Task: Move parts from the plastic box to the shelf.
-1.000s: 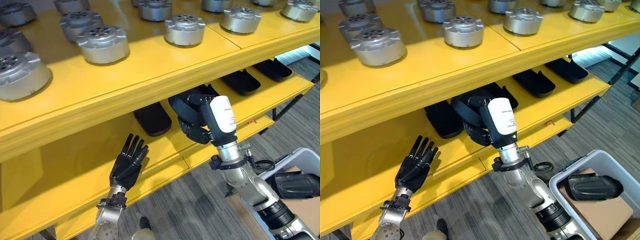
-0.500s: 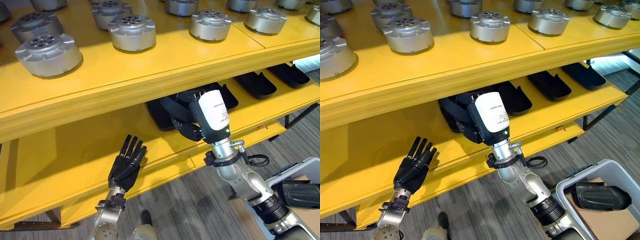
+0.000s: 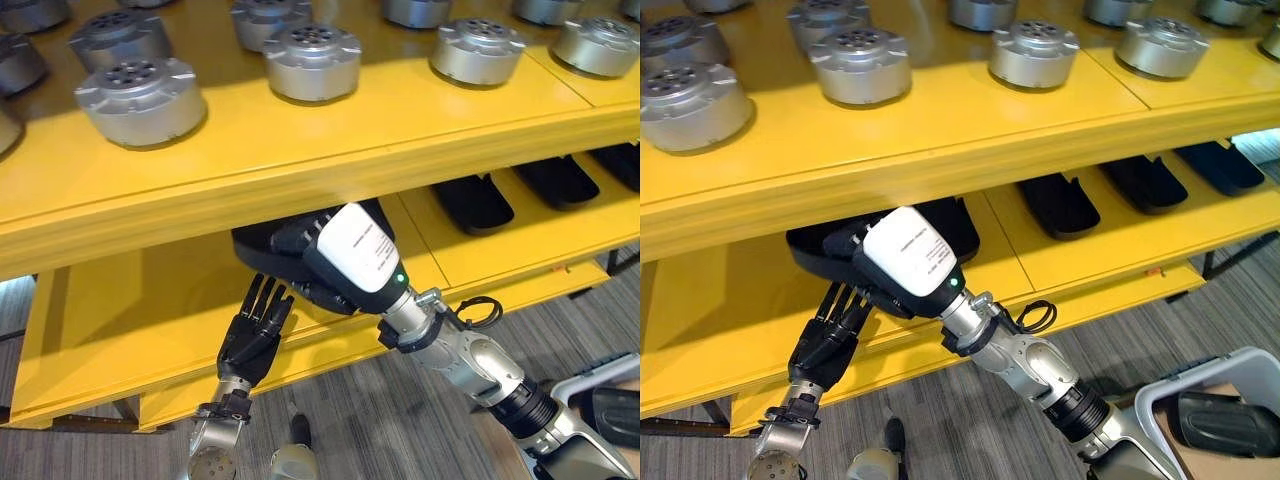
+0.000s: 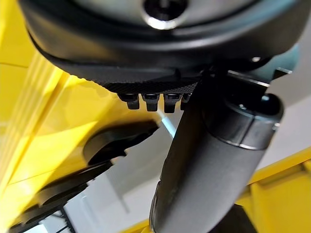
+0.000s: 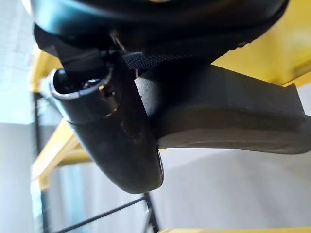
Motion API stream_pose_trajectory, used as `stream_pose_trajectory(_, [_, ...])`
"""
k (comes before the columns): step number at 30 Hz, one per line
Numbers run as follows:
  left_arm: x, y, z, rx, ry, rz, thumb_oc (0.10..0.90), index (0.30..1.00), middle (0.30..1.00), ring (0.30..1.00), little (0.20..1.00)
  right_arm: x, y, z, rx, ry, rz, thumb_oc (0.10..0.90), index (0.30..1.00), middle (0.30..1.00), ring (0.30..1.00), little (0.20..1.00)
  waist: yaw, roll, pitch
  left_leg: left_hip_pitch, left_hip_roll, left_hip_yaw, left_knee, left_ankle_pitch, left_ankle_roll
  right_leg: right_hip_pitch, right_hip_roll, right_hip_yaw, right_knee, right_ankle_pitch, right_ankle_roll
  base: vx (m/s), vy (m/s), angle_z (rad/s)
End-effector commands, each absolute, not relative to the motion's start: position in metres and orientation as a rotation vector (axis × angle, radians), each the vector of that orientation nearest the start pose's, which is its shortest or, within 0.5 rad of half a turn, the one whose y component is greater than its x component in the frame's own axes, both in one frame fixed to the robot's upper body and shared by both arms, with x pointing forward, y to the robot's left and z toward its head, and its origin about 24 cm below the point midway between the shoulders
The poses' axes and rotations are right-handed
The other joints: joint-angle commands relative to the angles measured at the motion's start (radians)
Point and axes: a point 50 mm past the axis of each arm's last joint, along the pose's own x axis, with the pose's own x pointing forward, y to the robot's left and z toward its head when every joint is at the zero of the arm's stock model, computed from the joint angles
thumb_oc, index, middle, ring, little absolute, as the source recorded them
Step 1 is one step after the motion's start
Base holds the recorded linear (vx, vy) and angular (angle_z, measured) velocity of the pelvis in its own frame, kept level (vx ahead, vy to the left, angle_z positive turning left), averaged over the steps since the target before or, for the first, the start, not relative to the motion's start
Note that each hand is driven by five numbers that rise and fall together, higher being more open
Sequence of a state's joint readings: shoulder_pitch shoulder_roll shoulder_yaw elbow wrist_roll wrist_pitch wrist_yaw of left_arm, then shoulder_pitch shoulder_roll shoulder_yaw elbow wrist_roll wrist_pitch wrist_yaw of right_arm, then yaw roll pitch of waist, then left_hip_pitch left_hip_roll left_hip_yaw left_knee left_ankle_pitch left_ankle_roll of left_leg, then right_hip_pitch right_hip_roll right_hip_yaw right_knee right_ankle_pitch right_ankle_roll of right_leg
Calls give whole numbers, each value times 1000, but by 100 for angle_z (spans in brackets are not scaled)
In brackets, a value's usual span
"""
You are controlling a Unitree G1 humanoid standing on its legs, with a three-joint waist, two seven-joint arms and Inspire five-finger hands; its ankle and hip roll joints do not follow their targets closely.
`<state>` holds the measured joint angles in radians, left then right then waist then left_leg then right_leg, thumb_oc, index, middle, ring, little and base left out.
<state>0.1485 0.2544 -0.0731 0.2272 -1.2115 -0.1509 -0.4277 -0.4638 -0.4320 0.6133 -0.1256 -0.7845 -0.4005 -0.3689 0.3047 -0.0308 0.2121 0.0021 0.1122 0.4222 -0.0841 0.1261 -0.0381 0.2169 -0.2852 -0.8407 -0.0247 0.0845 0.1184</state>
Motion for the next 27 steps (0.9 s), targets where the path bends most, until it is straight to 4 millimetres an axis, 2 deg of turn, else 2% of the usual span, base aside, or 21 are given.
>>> stream_pose_trajectory(1, [232,185,25,-874,-137,-353,900,1000,1000,1000,1000,214,-24,235,-708,-1616,306,400,300,300,300,300,31,2,-86,1,-93,-15,4,-113,60,61,-63,69,152,66,108,110,238,31])
stream_pose_trajectory(2, [234,181,26,-851,-128,-389,900,1000,1000,1000,1000,216,-24,233,-713,-1611,301,400,300,300,300,300,29,0,-85,1,-119,-42,2,-124,82,52,-95,93,216,108,123,72,144,42])
stream_pose_trajectory(3, [234,181,26,-851,-128,-389,900,1000,1000,1000,1000,216,-24,233,-713,-1611,301,400,300,300,300,300,29,0,-85,1,-119,-42,2,-124,82,52,-95,93,216,108,123,113,191,45])
stream_pose_trajectory(4, [235,174,26,-851,-106,-424,900,1000,1000,1000,1000,220,-25,227,-730,-1602,278,400,300,300,300,300,20,2,-84,2,-148,-89,-1,-139,108,23,-124,157,317,142,129,95,130,51])
stream_pose_trajectory(5, [236,171,26,-852,-92,-436,900,1000,1000,1000,1000,222,-26,224,-740,-1592,261,400,300,300,300,300,10,1,-84,1,-161,-121,-2,-146,121,-9,-123,218,370,142,128,219,136,123])
stream_pose_trajectory(6, [240,161,24,-856,-44,-468,900,1000,1000,1000,1000,231,-30,221,-766,-1545,199,400,300,300,300,300,-46,-2,-85,9,-182,-232,-3,-161,144,-99,-3,411,424,54,91,129,22,188])
stream_pose_trajectory(7, [240,160,24,-861,-40,-466,900,1000,1000,1000,1000,232,-32,220,-765,-1541,193,400,300,300,300,300,-60,3,-85,4,-175,-242,-3,-144,146,-127,34,424,409,35,61,122,-19,268])
stream_pose_trajectory(9, [241,166,25,-864,-56,-436,900,1000,1000,1000,1000,228,-39,219,-754,-1550,210,400,300,300,300,300,-88,10,-81,11,-156,-275,-3,-140,131,-189,77,455,359,-22,38,37,-62,177])
stream_pose_trajectory(11, [242,168,27,-871,-69,-418,900,1000,1000,1000,1000,228,-44,221,-748,-1550,224,400,300,300,300,300,-105,12,-71,22,-135,-301,-3,-143,110,-229,109,462,269,-53,21,55,-123,23])
stream_pose_trajectory(13, [240,167,25,-875,-68,-415,900,1000,1000,1000,1000,231,-49,222,-751,-1527,231,400,300,300,300,300,-124,3,-63,34,-129,-339,-3,-149,91,-246,147,514,129,-42,28,89,-155,6])
stream_pose_trajectory(14, [240,167,25,-875,-67,-415,900,1000,1000,1000,1000,231,-49,222,-750,-1526,232,400,300,300,300,300,-126,2,-65,31,-129,-342,-3,-147,91,-247,149,516,120,-36,28,153,-179,45])
stream_pose_trajectory(15, [235,159,21,-885,-48,-444,900,1000,1000,1000,1000,236,-50,223,-773,-1486,215,400,300,300,300,300,-165,-2,-52,43,-130,-431,-3,-151,81,-294,204,671,71,-11,27,116,-125,66])
stream_pose_trajectory(17, [234,157,21,-890,-50,-456,900,1000,1000,1000,1000,239,-52,222,-792,-1470,216,400,300,300,300,300,-182,-2,-48,44,-133,-473,-3,-151,77,-291,218,723,54,-11,19,75,-108,120])
stream_pose_trajectory(19, [232,157,19,-910,-52,-445,900,1000,1000,1000,1000,241,-61,219,-815,-1452,229,400,300,300,300,300,-180,-9,-54,38,-138,-496,-3,-145,66,-255,227,725,5,-4,11,34,-119,114])
stream_pose_trajectory(22, [225,156,13,-932,-40,-438,900,1000,1000,1000,1000,241,-68,215,-823,-1425,247,400,300,300,300,300,-171,-21,-67,38,-137,-496,-3,-142,50,-204,226,710,-49,1,8,61,-102,43])
stream_pose_trajectory(27, [213,157,3,-949,2,-412,900,1000,1000,1000,1000,245,-81,207,-823,-1328,258,400,300,300,300,300,-160,-32,-88,47,-120,-463,-3,-140,27,-147,230,670,-63,-29,-5,72,-82,-2])
